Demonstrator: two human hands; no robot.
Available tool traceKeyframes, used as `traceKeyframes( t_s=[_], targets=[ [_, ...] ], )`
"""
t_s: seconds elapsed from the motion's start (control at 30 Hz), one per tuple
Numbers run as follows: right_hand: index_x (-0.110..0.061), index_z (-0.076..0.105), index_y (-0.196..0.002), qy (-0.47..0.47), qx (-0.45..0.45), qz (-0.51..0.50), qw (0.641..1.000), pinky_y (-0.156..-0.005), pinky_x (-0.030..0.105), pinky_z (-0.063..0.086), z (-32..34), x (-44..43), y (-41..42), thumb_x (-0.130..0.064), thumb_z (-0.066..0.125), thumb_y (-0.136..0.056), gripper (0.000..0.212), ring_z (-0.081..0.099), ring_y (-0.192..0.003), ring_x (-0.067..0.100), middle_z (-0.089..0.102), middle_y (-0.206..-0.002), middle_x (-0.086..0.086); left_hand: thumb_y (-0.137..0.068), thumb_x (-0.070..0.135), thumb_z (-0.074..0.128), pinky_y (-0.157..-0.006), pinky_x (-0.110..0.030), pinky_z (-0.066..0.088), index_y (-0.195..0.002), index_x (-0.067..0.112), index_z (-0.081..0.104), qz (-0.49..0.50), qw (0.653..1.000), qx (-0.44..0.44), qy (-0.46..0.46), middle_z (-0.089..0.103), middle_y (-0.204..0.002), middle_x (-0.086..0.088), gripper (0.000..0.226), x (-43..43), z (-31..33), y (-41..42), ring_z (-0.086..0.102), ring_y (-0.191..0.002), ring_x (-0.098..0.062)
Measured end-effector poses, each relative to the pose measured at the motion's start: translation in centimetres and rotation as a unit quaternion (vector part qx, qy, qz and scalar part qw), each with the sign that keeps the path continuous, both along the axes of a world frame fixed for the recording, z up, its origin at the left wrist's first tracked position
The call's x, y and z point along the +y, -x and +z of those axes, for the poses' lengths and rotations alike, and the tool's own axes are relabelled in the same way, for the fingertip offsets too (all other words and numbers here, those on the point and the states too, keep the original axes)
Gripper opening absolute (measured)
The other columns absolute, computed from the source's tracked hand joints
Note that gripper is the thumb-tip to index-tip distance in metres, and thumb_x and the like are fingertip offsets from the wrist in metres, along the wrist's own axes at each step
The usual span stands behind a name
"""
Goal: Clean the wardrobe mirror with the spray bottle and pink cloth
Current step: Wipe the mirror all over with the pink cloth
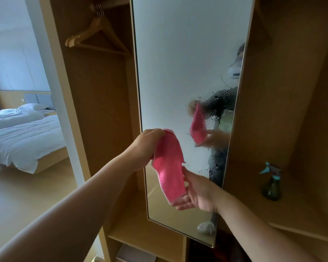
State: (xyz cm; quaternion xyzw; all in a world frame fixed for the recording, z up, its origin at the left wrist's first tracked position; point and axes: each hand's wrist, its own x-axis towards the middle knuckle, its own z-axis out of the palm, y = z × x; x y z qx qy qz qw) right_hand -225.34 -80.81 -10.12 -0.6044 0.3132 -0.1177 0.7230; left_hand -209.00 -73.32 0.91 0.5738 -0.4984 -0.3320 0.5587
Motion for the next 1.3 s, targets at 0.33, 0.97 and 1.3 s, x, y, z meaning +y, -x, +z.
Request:
traceKeyframes(
  t_s=[0.33,0.97,1.3],
  targets=[
    [-0.012,0.04,-0.14,-0.012,-0.244,-0.213,0.946,-0.069,0.029,0.058,3.4,-0.6,1.1,-0.008,0.072,-0.071,0.076,0.072,-0.088,0.023,0.063,-0.118,0.018,-0.095,0.021,0.043,-0.049,-0.023,0.039,-0.075,0.009,0.057,0.124,0.99,-0.051,0.032,0.049,-0.055,0.007,0.028,-0.3,0.4,-1.2,0.047,-0.051,-0.009],
    [-0.012,0.075,-0.089,0.314,-0.087,-0.375,0.868,-0.072,0.022,0.055,9.3,2.6,-4.0,0.002,0.071,-0.08,0.017,0.07,-0.086,0.015,0.074,-0.089,0.004,-0.092,0.035,0.052,-0.061,-0.034,0.04,-0.075,-0.008,0.059,0.038,0.993,-0.06,0.098,0.042,-0.069,-0.009,0.047,-0.5,0.9,-13.4,0.043,-0.065,-0.02],
    [-0.013,0.073,-0.101,0.395,-0.092,-0.515,0.756,-0.079,0.031,0.058,10.8,4.6,-6.3,-0.002,0.072,-0.083,0.021,0.071,-0.085,0.018,0.073,-0.088,-0.001,-0.088,0.038,0.062,-0.07,-0.042,0.058,-0.083,-0.012,0.064,-0.044,0.992,-0.047,0.111,0.066,-0.076,-0.02,0.05,-0.9,2.5,-16.4,0.06,-0.067,-0.018]
  ],
)
